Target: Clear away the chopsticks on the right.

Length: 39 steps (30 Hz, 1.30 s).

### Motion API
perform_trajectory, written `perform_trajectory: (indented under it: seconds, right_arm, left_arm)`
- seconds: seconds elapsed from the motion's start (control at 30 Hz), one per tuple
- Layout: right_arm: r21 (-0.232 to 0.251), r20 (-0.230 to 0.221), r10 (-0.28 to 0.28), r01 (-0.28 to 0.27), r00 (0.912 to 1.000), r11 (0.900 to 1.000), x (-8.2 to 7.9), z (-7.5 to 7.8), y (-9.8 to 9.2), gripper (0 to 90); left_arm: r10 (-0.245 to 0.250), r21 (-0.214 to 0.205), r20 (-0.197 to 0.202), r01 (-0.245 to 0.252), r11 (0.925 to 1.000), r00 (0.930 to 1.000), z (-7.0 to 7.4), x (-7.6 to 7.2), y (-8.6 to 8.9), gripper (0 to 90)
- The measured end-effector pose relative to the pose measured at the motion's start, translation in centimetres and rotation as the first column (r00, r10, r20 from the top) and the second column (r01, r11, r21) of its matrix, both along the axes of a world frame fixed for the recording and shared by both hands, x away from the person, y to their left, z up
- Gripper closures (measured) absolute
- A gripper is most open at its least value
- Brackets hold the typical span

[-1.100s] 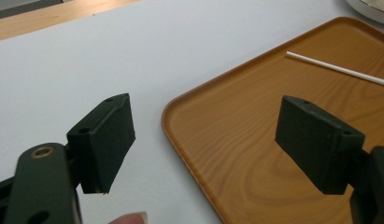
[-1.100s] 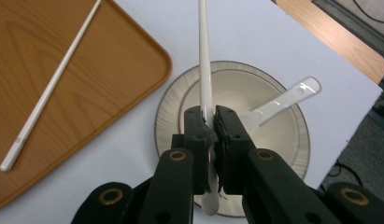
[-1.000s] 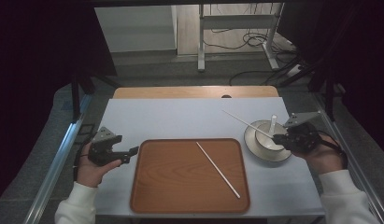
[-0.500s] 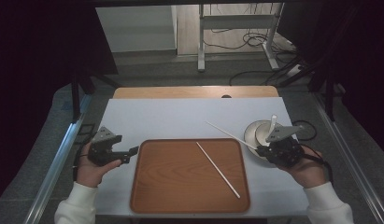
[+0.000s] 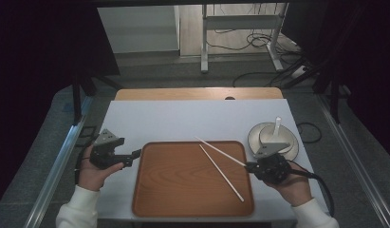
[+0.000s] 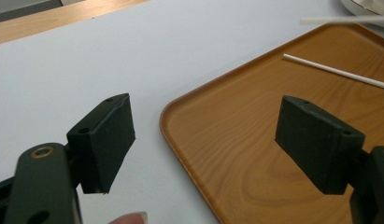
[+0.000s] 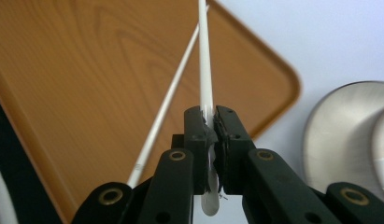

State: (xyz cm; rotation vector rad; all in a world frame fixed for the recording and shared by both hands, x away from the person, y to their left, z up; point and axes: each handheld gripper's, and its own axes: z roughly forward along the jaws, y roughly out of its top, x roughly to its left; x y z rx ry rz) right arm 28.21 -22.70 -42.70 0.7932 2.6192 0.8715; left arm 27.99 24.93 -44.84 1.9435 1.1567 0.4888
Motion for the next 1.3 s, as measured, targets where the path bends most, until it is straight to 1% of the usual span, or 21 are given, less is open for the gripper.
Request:
perform_trajectory:
  seconds: [0.13, 0.3, 0.43, 0.5, 0.77, 0.87, 1.03, 1.23, 1.27, 1.3]
  right_arm:
    - [-0.009, -0.035, 0.0, -0.001, 0.9994, 1.0, -0.4, -1.6, 1.2, 84.9]
    - [-0.002, -0.063, -0.005, 0.005, 0.998, 1.0, -0.5, -3.7, 2.6, 84.8]
    - [-0.017, -0.092, 0.012, -0.014, 0.9956, 0.9998, -0.7, -4.9, 3.3, 84.8]
    - [-0.015, -0.101, 0.012, -0.014, 0.9948, 0.9998, -0.8, -5.1, 3.5, 84.8]
    - [-0.035, -0.134, 0.012, -0.016, 0.9909, 0.9993, -1.7, -6.2, 4.3, 84.7]
    - [-0.049, -0.143, 0.006, -0.013, 0.9898, 0.9987, -2.0, -6.6, 4.5, 84.6]
    - [-0.074, -0.15, 0.012, -0.023, 0.9887, 0.997, -2.2, -7.2, 4.7, 84.5]
    - [-0.089, -0.132, 0.023, -0.035, 0.991, 0.9954, -2.5, -7.4, 4.7, 83.2]
    - [-0.093, -0.127, 0.027, -0.039, 0.9916, 0.9949, -2.5, -7.4, 4.7, 81.1]
    - [-0.092, -0.115, 0.03, -0.041, 0.993, 0.995, -2.5, -7.3, 4.7, 76.9]
  left_arm:
    - [-0.004, 0.004, -0.001, 0.004, 1.0, 1.0, 0.0, 0.0, -0.1, 19.7]
    - [-0.002, 0.002, -0.002, 0.002, 1.0, 1.0, -0.1, 0.1, 0.0, 19.7]
    - [0.002, 0.001, -0.004, -0.002, 1.0, 1.0, -0.1, 0.1, 0.1, 19.7]
    - [0.001, 0.002, -0.004, -0.001, 1.0, 1.0, -0.1, 0.1, 0.1, 19.7]
    - [-0.004, 0.003, -0.003, 0.004, 1.0, 1.0, -0.1, 0.0, -0.1, 19.7]
    - [-0.002, 0.003, -0.003, 0.002, 1.0, 1.0, -0.2, 0.1, 0.0, 19.7]
    - [-0.001, 0.004, -0.005, 0.001, 1.0, 1.0, -0.2, 0.1, 0.0, 19.7]
    - [-0.002, 0.005, -0.005, 0.002, 1.0, 1.0, -0.2, 0.1, 0.1, 19.7]
    - [-0.002, 0.005, -0.005, 0.002, 1.0, 1.0, -0.2, 0.1, 0.1, 19.7]
    - [-0.001, 0.005, -0.005, 0.001, 1.0, 1.0, -0.2, 0.1, 0.1, 19.7]
